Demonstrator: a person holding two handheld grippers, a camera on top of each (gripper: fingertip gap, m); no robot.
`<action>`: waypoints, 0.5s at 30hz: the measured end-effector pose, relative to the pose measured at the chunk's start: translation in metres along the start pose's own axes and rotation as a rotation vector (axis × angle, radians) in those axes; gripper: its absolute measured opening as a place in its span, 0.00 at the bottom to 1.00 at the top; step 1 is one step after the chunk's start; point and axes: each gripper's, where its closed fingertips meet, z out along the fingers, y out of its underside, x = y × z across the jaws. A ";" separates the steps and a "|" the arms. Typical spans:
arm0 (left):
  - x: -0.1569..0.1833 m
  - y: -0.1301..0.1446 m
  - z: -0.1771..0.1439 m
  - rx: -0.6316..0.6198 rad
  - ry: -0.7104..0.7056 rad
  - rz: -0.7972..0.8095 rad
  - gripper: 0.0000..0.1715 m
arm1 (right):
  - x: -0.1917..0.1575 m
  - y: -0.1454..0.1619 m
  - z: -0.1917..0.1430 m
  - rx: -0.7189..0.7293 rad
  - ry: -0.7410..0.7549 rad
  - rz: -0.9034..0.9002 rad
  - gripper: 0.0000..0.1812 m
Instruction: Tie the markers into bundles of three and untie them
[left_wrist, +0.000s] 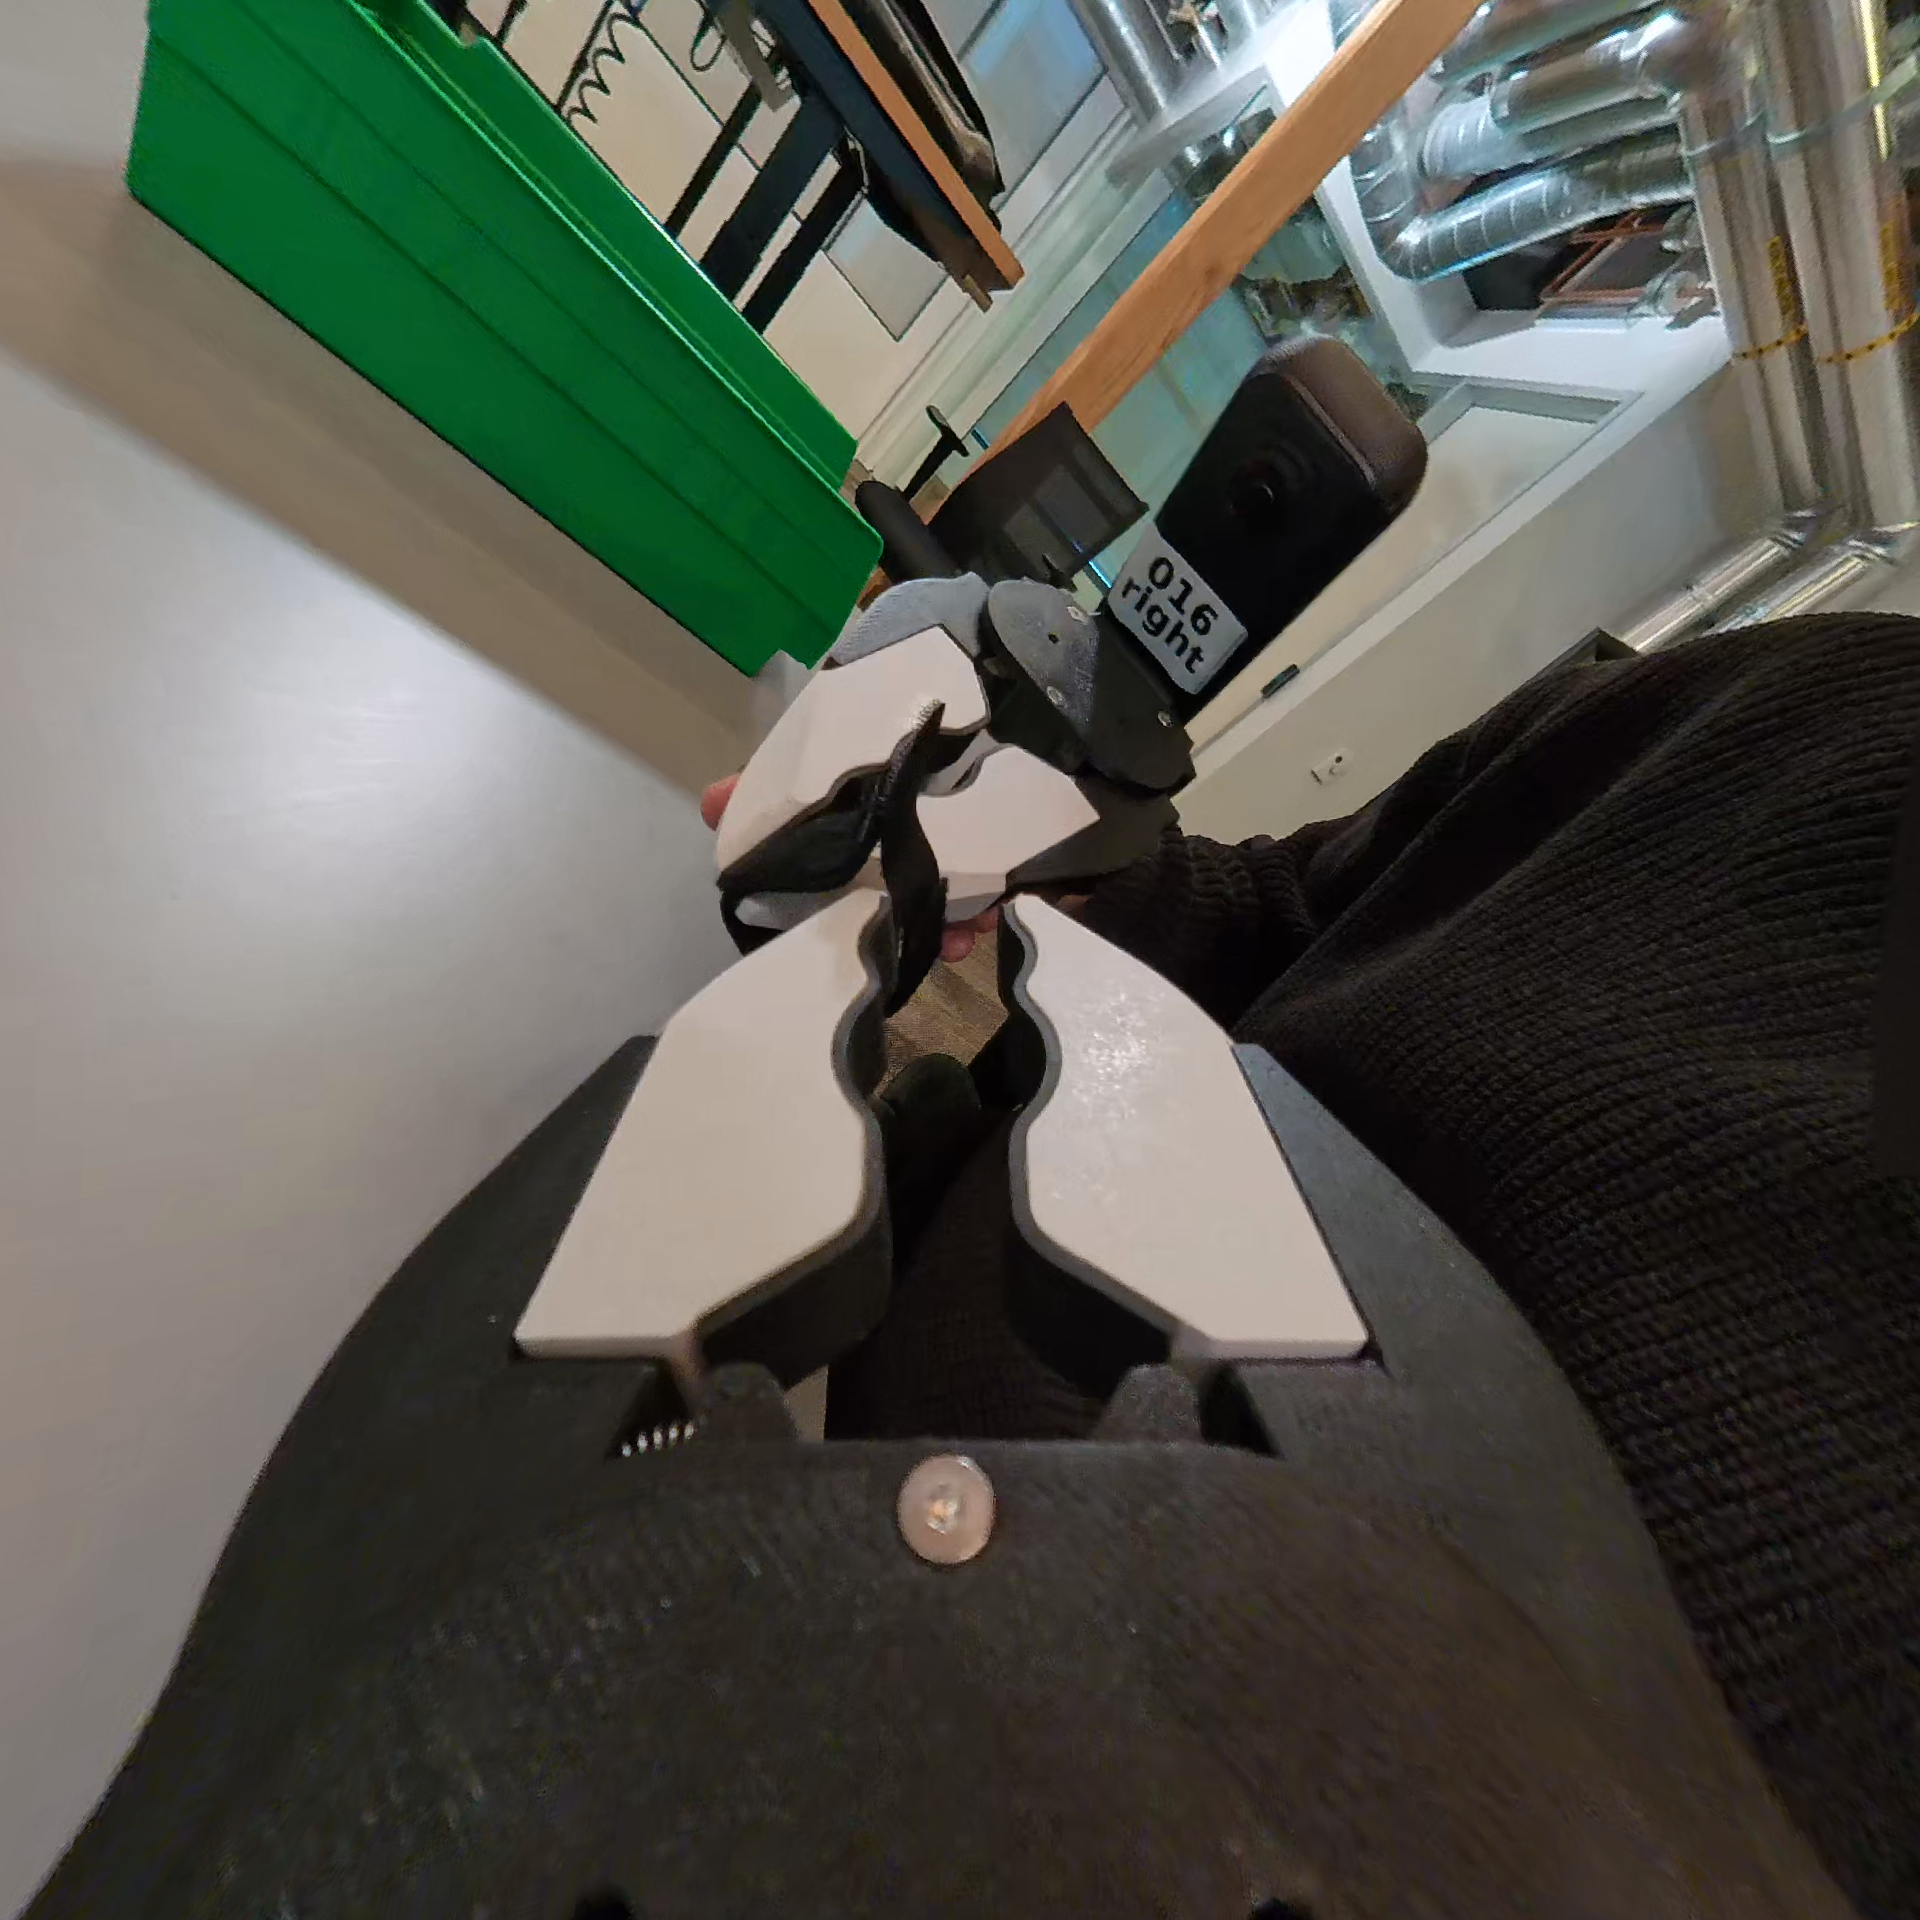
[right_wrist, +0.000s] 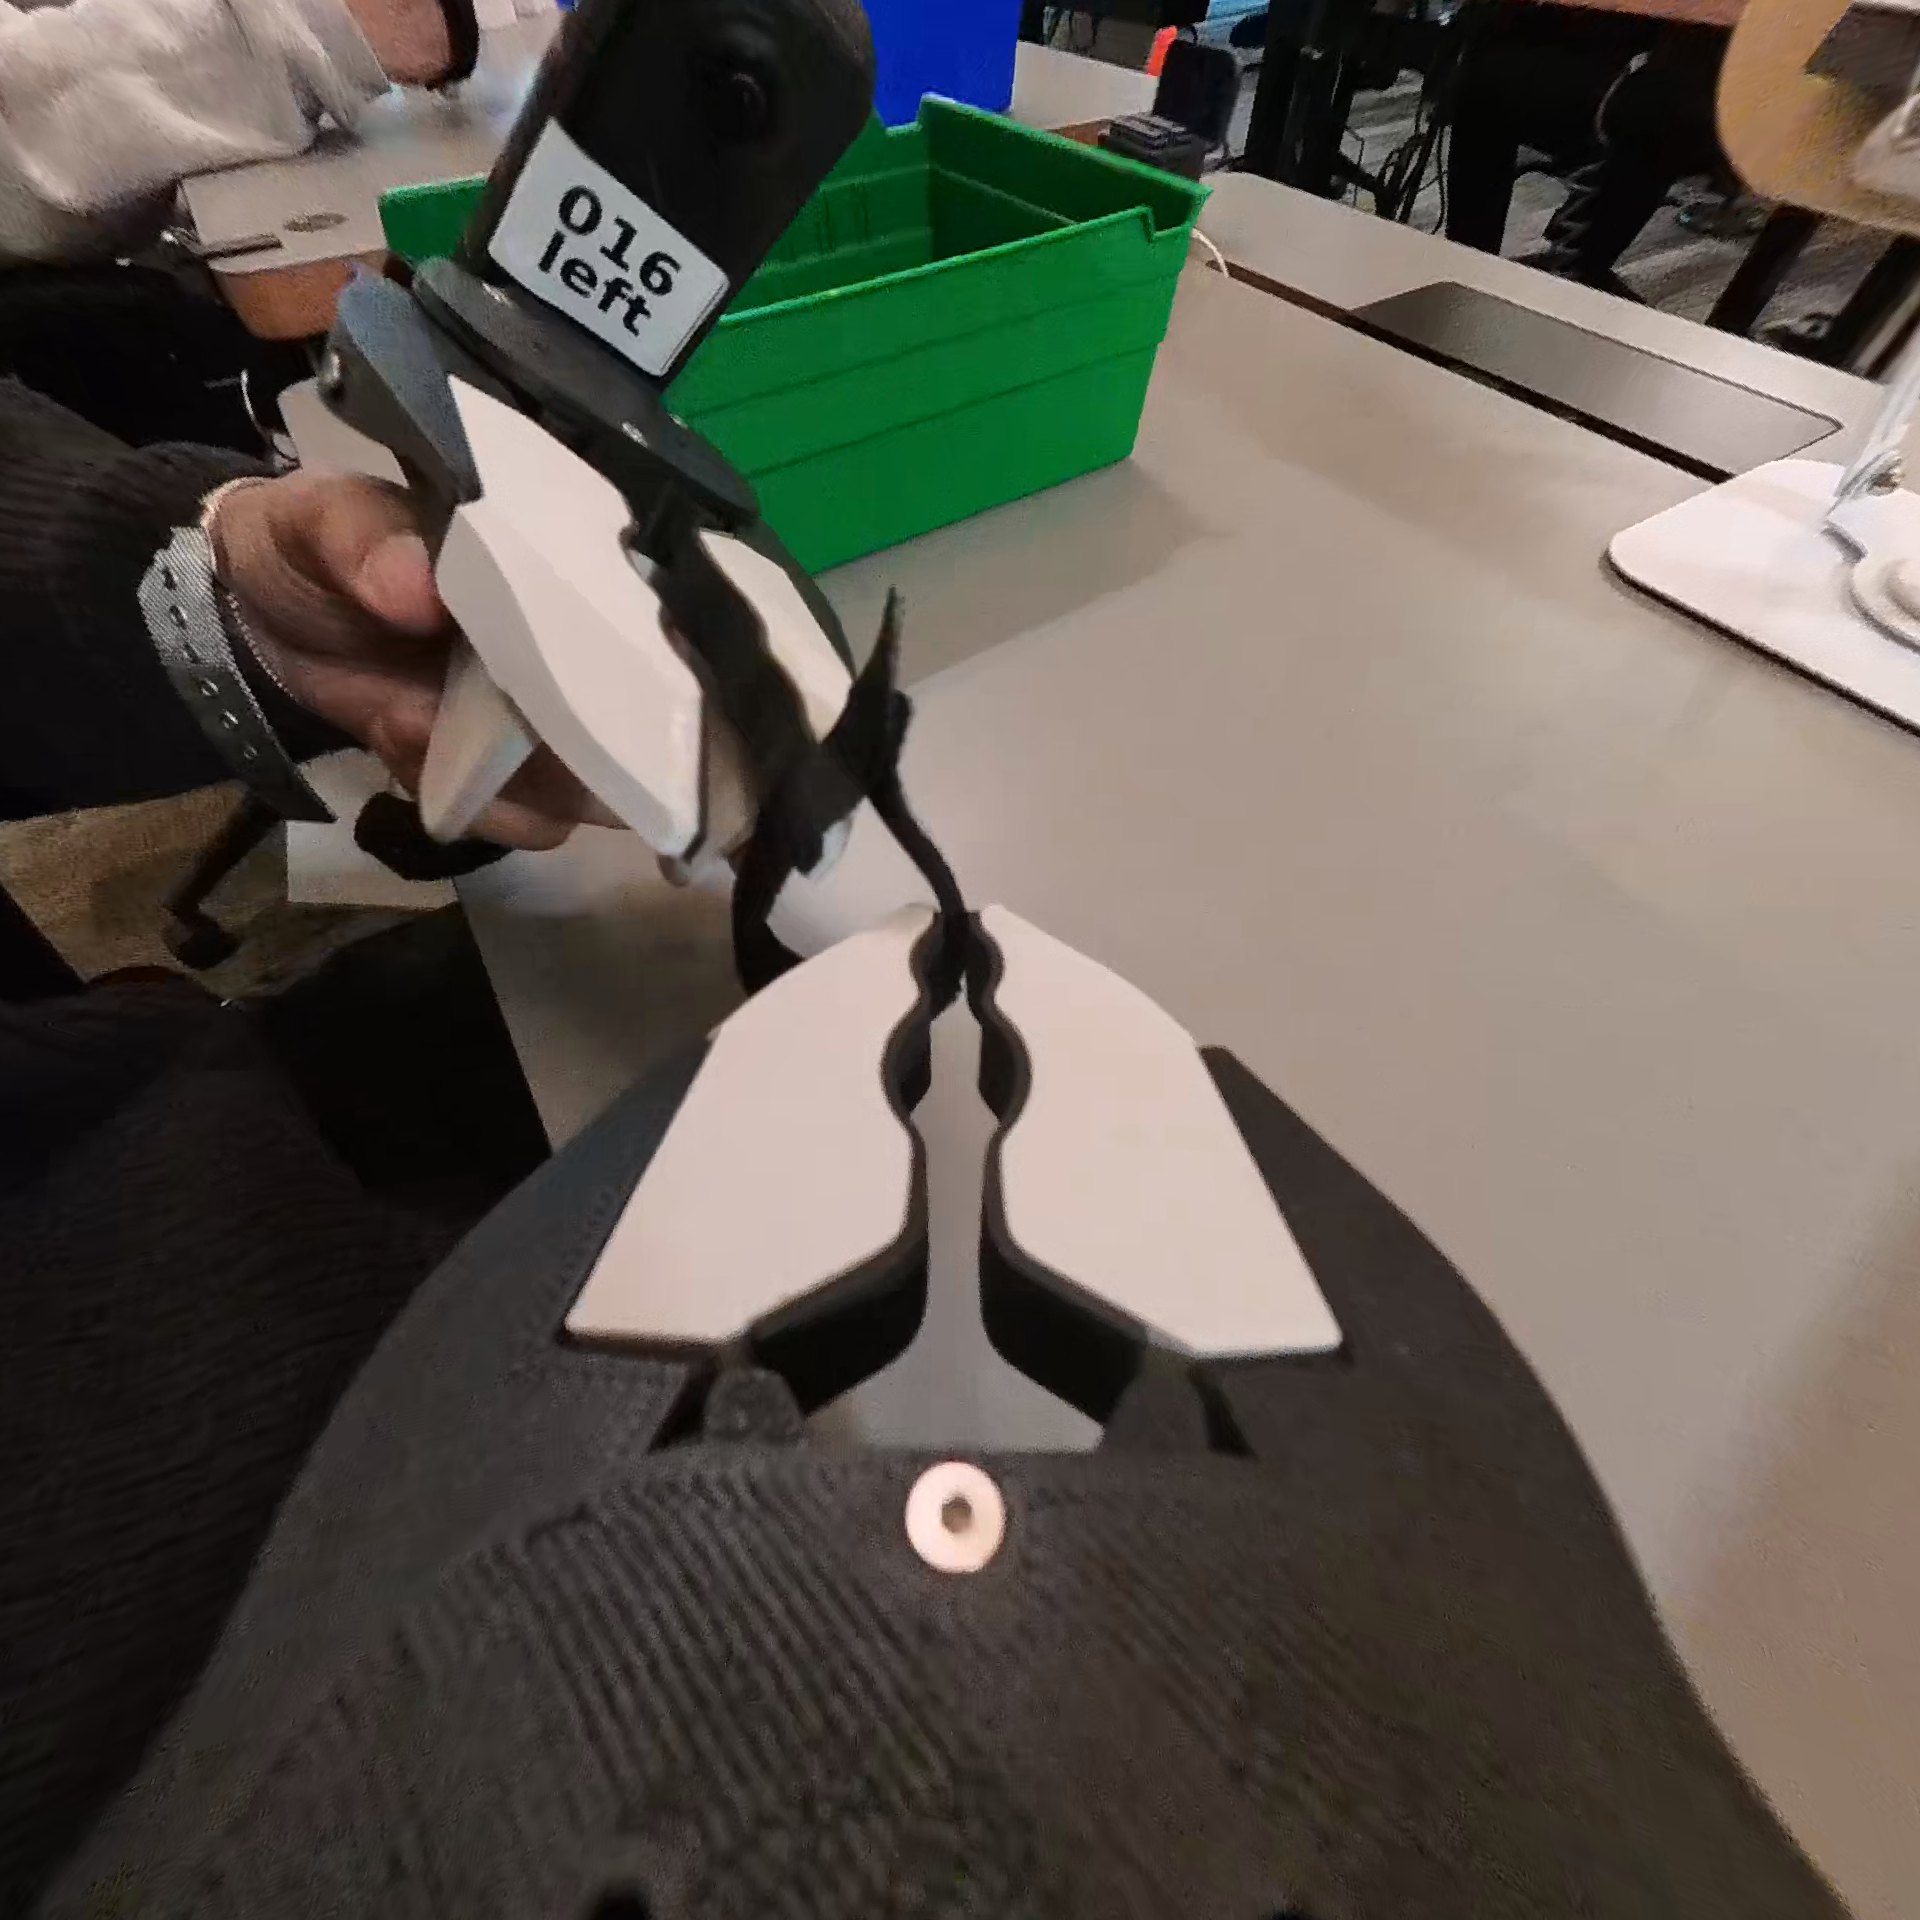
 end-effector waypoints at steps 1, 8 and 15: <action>-0.002 0.000 0.000 0.002 -0.006 -0.005 0.10 | 0.000 0.001 0.000 -0.005 0.004 -0.008 0.02; -0.003 -0.002 -0.001 0.015 -0.005 -0.028 0.02 | -0.006 0.001 0.000 -0.003 -0.048 0.017 0.03; -0.003 -0.002 -0.003 0.011 0.016 -0.055 0.02 | -0.006 -0.003 -0.003 0.021 -0.055 0.021 0.15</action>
